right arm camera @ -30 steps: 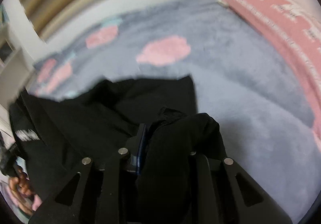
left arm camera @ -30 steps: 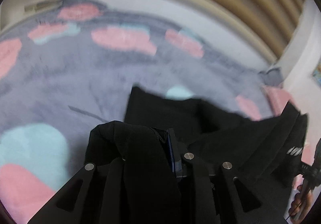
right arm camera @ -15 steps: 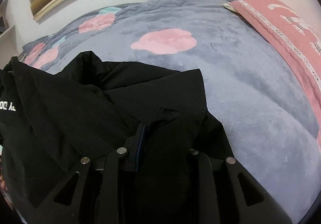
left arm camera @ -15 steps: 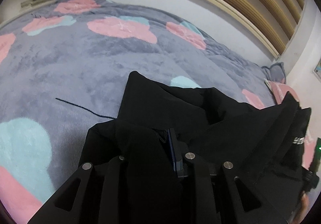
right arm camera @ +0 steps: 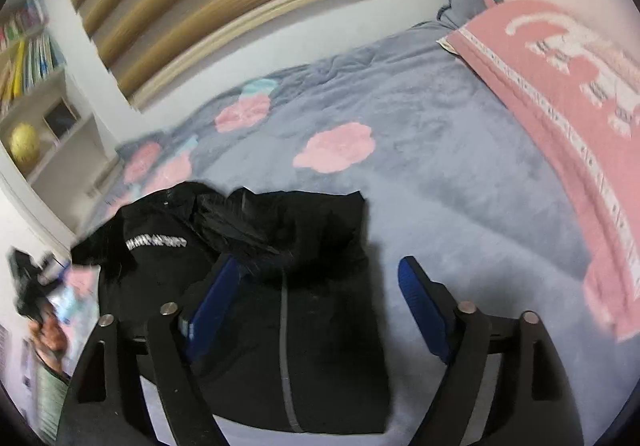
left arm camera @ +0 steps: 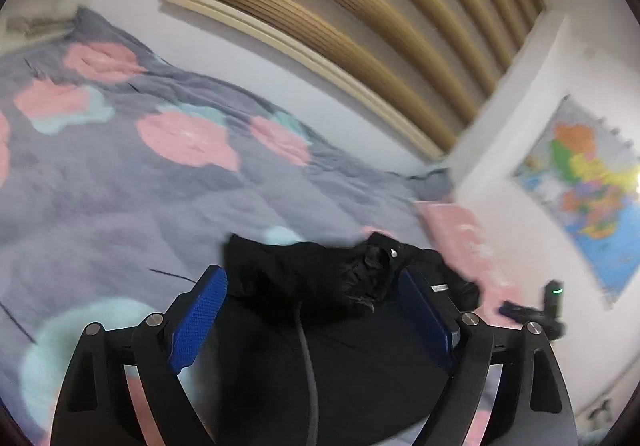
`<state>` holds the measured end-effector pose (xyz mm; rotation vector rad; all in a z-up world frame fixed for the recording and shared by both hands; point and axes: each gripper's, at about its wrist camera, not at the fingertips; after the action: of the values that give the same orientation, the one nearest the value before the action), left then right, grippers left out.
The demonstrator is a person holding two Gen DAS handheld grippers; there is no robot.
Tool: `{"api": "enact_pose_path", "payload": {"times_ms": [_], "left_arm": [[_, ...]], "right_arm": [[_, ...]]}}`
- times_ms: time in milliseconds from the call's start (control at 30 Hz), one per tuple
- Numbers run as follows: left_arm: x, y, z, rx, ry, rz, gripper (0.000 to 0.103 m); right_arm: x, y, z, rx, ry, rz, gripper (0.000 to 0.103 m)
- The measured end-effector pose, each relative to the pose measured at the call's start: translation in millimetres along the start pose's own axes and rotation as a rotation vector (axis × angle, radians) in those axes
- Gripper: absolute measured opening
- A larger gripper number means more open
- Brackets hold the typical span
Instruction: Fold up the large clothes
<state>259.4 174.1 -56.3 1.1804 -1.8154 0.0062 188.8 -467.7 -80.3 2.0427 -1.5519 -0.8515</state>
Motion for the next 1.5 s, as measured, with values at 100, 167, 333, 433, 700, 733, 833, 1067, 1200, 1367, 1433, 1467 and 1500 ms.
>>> {"api": "enact_pose_path", "payload": {"times_ms": [100,167,333,433,700,733,833,1067,1200,1367,1433,1467,1500], "left_arm": [[-4,-34,2,-0.055,-0.006,-0.092,0.089],[-5,-61,5,-0.092,-0.037,-0.183,0.089],[-21,-112,-1,-0.167,-0.008,-0.268,0.088],[-38,-139,-11,-0.243,0.104,-0.239,0.088],[-62,-163,-24,-0.267,0.261,-0.100,0.059],[-57,-158,-24,-0.245,0.232,-0.119,0.039],[-38,-141,-17,-0.194,0.135,-0.117,0.013],[21,-65,-44,0.081,0.046,-0.070,0.010],[41,-79,-59,0.154,0.020,-0.197,0.011],[6,-150,-57,0.075,0.052,-0.407,0.011],[-32,-191,-46,-0.044,0.119,-0.495,0.013],[-49,-207,-39,-0.107,0.153,-0.511,0.018],[-61,-216,-33,-0.140,0.187,-0.510,0.023]], "right_arm": [[-9,-35,-4,-0.050,0.078,0.000,0.086],[-15,-59,-4,-0.073,0.145,0.043,0.086],[8,-101,-10,-0.067,0.144,0.055,0.086],[26,-124,-23,-0.059,0.116,0.008,0.086],[25,-173,-38,-0.124,0.093,-0.154,0.081],[20,-169,-37,-0.108,0.116,-0.140,0.065],[5,-155,-35,-0.074,0.202,-0.092,0.022],[-18,-87,-69,0.092,0.281,0.164,0.015],[-28,-84,-107,0.139,0.261,0.258,0.015],[-24,-162,-113,-0.047,0.260,0.347,0.015],[-14,-209,-95,-0.170,0.250,0.350,0.015],[-9,-226,-85,-0.218,0.246,0.342,0.016],[-5,-246,-71,-0.275,0.244,0.325,0.019]]}}
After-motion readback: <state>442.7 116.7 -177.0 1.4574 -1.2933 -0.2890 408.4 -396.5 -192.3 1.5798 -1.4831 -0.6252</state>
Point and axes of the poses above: each gripper's, at about its wrist camera, not at the fingertips, and y roughly against the way its jaws point, x to its right, z to its underside, and after that the axes turned 15 degrees about y, right-handed
